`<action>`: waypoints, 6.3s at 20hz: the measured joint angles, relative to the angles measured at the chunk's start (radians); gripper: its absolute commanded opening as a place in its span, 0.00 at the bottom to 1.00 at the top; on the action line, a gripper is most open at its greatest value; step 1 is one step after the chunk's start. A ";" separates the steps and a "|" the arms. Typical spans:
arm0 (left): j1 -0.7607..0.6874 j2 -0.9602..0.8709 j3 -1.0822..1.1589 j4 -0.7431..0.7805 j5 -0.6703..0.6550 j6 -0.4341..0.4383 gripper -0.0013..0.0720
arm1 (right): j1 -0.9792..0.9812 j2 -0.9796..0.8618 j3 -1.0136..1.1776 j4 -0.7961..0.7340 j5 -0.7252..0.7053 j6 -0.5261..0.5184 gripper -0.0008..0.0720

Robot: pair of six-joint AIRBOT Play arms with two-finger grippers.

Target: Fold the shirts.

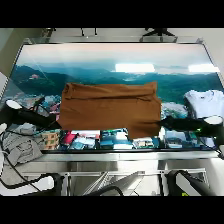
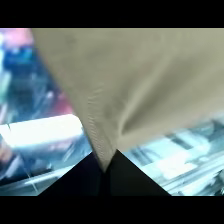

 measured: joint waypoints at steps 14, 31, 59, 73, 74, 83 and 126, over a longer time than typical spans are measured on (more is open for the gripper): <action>-0.124 -0.189 0.415 -0.029 0.042 -0.026 0.03 | 0.166 -0.320 0.393 0.190 -0.222 -0.141 0.03; -0.172 -0.652 1.062 0.002 -0.096 -0.091 0.94 | 0.092 -0.650 0.647 0.017 -0.186 -0.105 0.98; -0.805 -0.793 1.043 -0.114 0.309 -0.188 0.15 | 0.207 -0.584 1.097 0.111 0.261 0.031 0.04; -0.424 -0.349 1.073 -0.138 0.117 -0.167 0.15 | 0.689 -0.749 1.175 0.107 -0.095 0.019 0.08; -0.385 -0.309 1.033 -0.151 0.117 -0.160 0.15 | 0.771 -0.806 1.193 0.139 -0.181 -0.007 0.41; -0.243 -0.171 0.775 -0.189 0.042 -0.107 0.15 | 1.036 -1.122 1.419 0.274 -0.433 -0.049 0.49; -0.227 -0.163 0.750 -0.182 -0.111 -0.063 0.15 | 0.034 -0.333 1.243 -0.002 0.110 0.352 0.03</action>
